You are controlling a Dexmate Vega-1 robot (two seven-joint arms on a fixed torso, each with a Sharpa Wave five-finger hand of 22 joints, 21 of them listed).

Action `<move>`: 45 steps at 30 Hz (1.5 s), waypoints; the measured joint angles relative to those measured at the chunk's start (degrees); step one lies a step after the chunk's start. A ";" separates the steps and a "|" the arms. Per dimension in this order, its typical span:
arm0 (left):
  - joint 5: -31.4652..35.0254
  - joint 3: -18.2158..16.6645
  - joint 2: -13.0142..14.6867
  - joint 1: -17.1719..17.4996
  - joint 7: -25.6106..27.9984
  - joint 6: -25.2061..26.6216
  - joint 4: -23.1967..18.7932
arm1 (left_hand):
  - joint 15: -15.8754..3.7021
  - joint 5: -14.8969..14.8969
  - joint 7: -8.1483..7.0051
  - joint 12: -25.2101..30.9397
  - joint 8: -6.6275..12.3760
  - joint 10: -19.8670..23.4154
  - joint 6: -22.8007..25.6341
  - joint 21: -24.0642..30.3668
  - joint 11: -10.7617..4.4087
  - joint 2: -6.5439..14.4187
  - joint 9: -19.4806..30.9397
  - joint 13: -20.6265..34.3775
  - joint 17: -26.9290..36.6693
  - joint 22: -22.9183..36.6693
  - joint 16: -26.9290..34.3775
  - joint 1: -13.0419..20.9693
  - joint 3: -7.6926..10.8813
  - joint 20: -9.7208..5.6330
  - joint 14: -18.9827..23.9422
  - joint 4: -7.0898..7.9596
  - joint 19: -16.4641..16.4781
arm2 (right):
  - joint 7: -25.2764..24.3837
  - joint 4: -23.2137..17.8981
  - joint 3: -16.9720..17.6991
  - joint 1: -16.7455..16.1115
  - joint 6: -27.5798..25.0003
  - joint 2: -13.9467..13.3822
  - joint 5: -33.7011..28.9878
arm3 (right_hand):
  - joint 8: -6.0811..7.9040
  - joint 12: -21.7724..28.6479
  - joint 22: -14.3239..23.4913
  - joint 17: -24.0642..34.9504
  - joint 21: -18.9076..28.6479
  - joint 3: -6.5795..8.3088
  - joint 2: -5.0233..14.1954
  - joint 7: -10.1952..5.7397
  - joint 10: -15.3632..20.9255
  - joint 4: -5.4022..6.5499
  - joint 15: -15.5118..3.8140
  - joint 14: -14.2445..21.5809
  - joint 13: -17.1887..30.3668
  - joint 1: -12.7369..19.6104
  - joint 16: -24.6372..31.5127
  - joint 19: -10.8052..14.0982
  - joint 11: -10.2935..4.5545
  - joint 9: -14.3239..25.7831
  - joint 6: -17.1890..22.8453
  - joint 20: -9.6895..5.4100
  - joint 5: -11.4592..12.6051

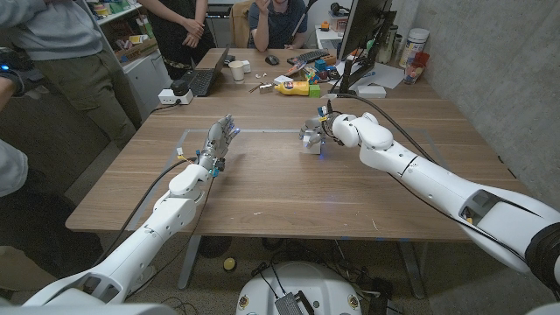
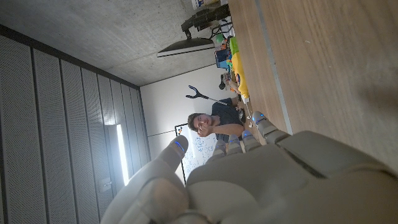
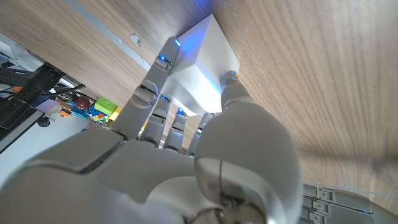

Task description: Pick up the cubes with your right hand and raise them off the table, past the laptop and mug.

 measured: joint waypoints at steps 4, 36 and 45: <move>-0.03 -0.01 -0.01 -0.03 0.00 0.00 0.08 | 0.00 0.00 0.00 0.00 0.00 0.00 0.00 0.00 0.00 0.00 0.00 0.00 0.00 0.00 0.00 0.00 0.00 0.00 0.00 0.00 0.00 | 0.13 0.14 0.01 0.08 0.35 0.02 0.24 | 1.07 1.30 0.46 2.12 1.21 0.05 -1.07 0.62 3.01 -0.05 1.73 1.73 1.67 1.07 2.43 0.84 3.01 0.40 2.28 0.02 -0.24; -0.17 -0.12 0.29 0.88 -0.12 -0.18 -0.97 | 0.00 0.00 0.00 0.00 0.00 0.00 0.00 -0.21 0.00 0.00 0.00 0.00 0.00 -0.01 0.00 0.00 -0.18 0.00 0.00 0.18 0.00 | -2.00 -5.96 2.92 -1.06 0.64 -2.72 2.78 | 2.57 4.80 1.81 6.69 4.44 0.00 -3.39 1.75 4.84 0.00 4.29 4.67 5.86 3.39 2.87 1.04 4.83 3.67 4.45 0.21 -0.76; -0.17 -0.17 0.46 1.22 0.00 -0.36 -1.39 | 0.00 0.00 0.00 0.00 0.00 0.00 0.00 -0.43 0.00 0.00 0.00 0.00 0.00 -0.01 0.00 0.00 -0.18 0.00 0.00 0.18 0.00 | -3.04 -8.86 3.95 -1.26 0.16 -3.93 2.79 | 3.01 4.88 2.12 7.85 5.75 -0.08 -3.78 1.55 5.58 0.08 5.00 5.39 6.64 3.78 3.12 1.04 5.57 4.33 5.31 0.21 -1.18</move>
